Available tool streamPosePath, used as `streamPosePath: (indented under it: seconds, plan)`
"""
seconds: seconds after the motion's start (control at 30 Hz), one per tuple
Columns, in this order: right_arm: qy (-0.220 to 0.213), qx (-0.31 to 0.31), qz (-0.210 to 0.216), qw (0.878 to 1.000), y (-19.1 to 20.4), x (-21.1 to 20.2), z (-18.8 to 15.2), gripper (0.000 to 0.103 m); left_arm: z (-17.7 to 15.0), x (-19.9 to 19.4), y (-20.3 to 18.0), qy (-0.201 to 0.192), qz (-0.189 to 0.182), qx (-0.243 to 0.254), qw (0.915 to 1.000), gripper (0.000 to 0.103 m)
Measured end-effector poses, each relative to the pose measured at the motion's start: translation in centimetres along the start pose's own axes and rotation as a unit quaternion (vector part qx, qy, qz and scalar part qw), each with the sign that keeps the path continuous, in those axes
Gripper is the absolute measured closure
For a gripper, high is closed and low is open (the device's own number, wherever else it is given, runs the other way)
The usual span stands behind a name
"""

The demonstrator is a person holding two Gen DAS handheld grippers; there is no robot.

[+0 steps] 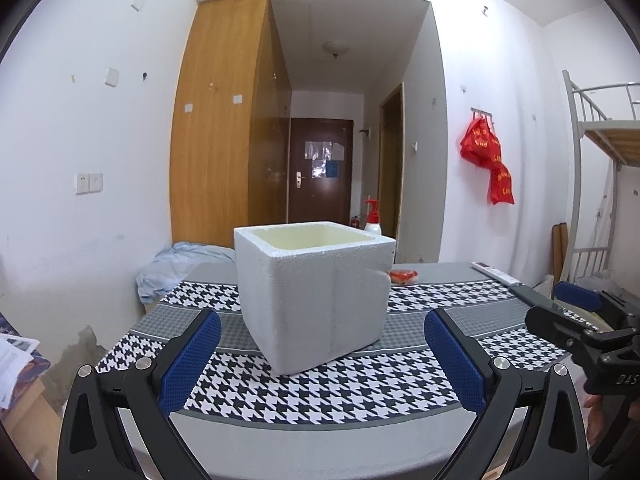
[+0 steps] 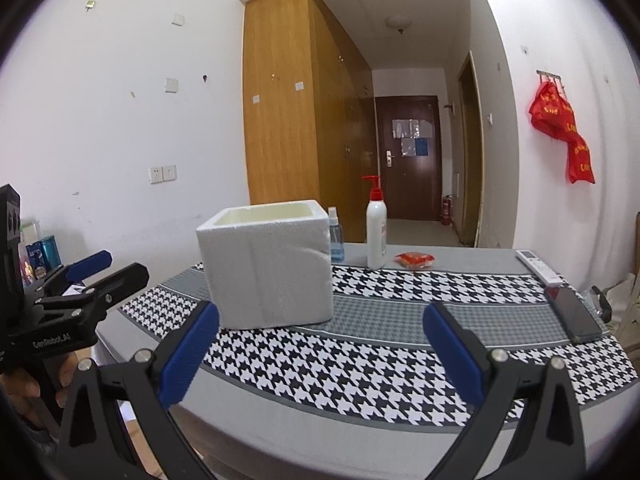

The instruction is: Organize soft objects

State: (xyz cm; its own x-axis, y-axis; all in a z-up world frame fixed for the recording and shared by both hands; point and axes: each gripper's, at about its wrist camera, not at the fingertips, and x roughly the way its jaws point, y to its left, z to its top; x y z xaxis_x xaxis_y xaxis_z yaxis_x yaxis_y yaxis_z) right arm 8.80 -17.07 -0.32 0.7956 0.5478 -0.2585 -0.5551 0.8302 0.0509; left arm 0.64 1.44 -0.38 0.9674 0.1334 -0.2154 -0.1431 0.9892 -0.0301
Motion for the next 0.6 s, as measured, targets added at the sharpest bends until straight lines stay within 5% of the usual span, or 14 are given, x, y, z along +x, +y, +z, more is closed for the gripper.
streamPosePath:
  seconds: [0.6]
  plan:
    - [0.0,0.002,0.004,1.0,0.32,-0.65,-0.17,0.0,-0.16,-0.83,0.34,0.001,0.01,0.006,0.9999,0.001]
